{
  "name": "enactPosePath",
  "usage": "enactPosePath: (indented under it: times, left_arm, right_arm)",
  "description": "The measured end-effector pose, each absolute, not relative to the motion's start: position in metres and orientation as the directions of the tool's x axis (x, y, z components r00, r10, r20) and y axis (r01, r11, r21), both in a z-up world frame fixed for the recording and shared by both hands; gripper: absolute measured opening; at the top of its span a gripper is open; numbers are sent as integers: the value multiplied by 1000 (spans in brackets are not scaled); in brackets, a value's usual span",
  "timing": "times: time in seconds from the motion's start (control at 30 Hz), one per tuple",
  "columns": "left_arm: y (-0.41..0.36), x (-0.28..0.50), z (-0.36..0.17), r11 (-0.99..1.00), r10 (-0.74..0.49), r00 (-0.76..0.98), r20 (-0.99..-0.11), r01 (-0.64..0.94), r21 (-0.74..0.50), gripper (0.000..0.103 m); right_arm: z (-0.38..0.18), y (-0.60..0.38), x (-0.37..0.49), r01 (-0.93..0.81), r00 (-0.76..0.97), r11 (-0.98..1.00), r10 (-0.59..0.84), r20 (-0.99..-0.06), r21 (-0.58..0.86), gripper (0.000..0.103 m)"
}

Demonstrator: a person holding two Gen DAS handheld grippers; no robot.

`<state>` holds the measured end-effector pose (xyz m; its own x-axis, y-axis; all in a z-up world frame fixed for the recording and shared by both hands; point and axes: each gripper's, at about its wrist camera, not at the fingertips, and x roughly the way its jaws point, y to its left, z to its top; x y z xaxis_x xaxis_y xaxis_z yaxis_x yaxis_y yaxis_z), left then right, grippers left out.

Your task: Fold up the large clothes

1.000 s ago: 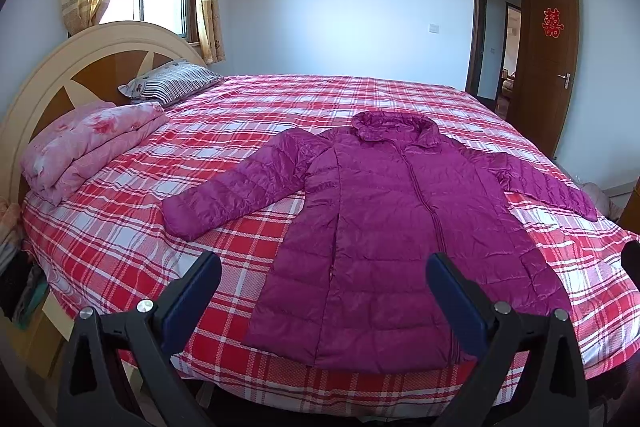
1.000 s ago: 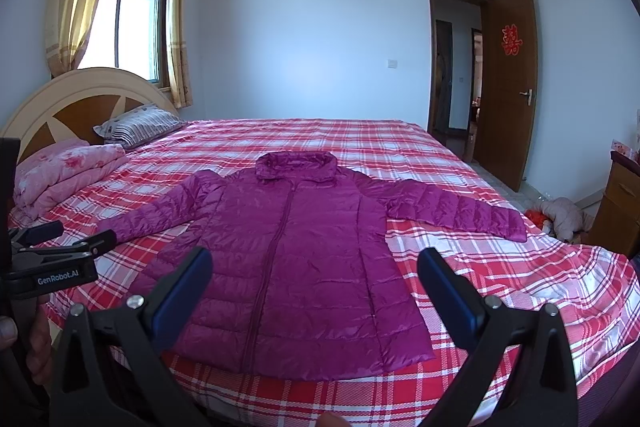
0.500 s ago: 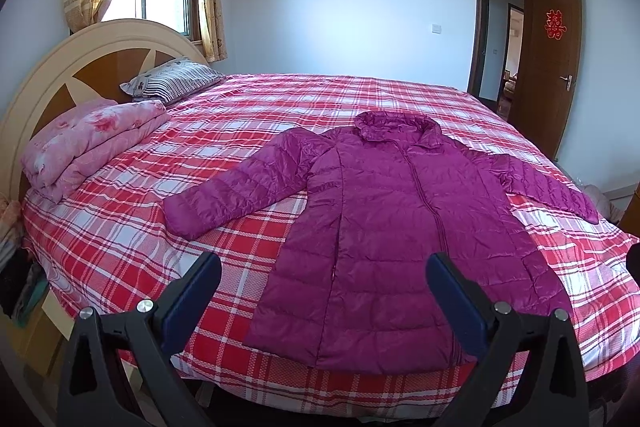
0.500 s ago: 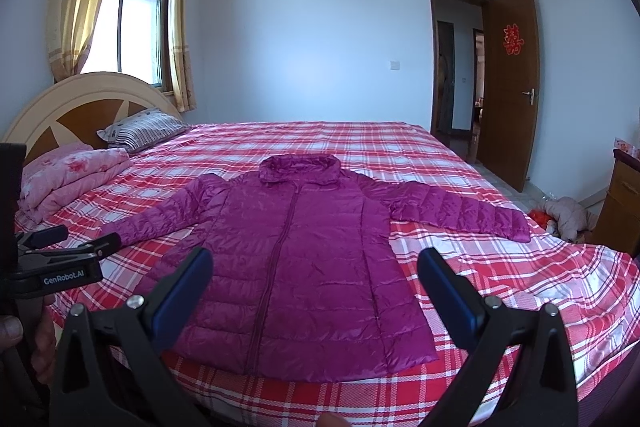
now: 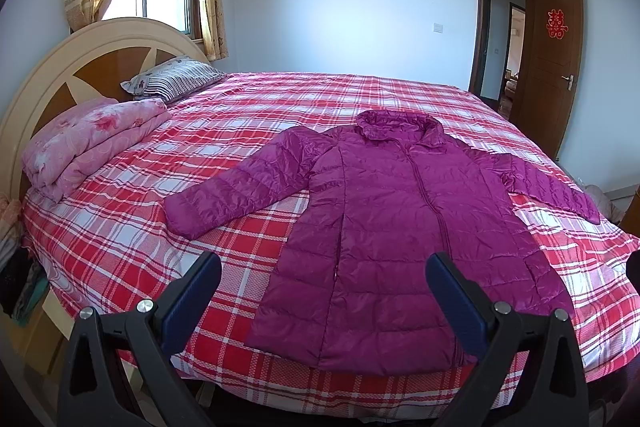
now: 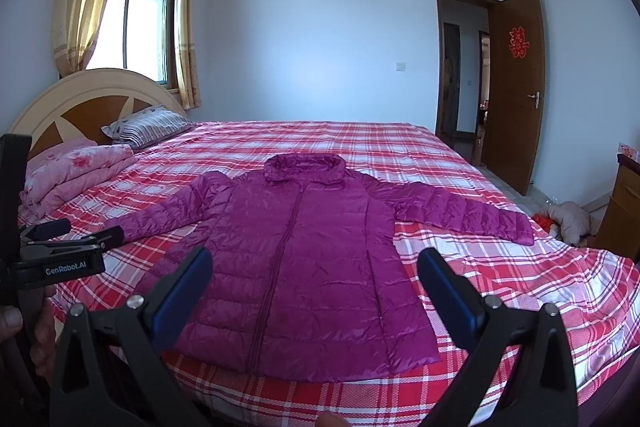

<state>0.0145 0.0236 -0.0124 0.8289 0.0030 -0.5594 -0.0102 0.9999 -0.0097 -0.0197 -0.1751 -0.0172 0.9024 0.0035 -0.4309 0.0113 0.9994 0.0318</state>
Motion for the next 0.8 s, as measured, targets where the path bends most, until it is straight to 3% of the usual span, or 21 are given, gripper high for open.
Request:
enactPosePath:
  times: [0.1, 0.3, 0.43, 0.8]
  left_arm:
    - [23, 16, -15, 1000, -24, 823, -567, 14, -22, 102]
    - [8, 29, -29, 994, -92, 789, -607, 106, -12, 102]
    - [-1, 53, -36, 991, -81, 793, -604, 129, 37, 102]
    - [-31, 171, -68, 984, -17, 807, -590, 119, 134, 102]
  right_arm:
    - [-18, -176, -20, 6, 903, 998, 21, -429, 61, 103]
    - [-29, -203, -19, -33, 943, 961, 121, -311, 275, 103]
    - [-54, -227, 16, 29, 871, 953, 125, -475, 303, 103]
    - [-115, -392, 105, 369, 756, 890, -119, -643, 269, 103]
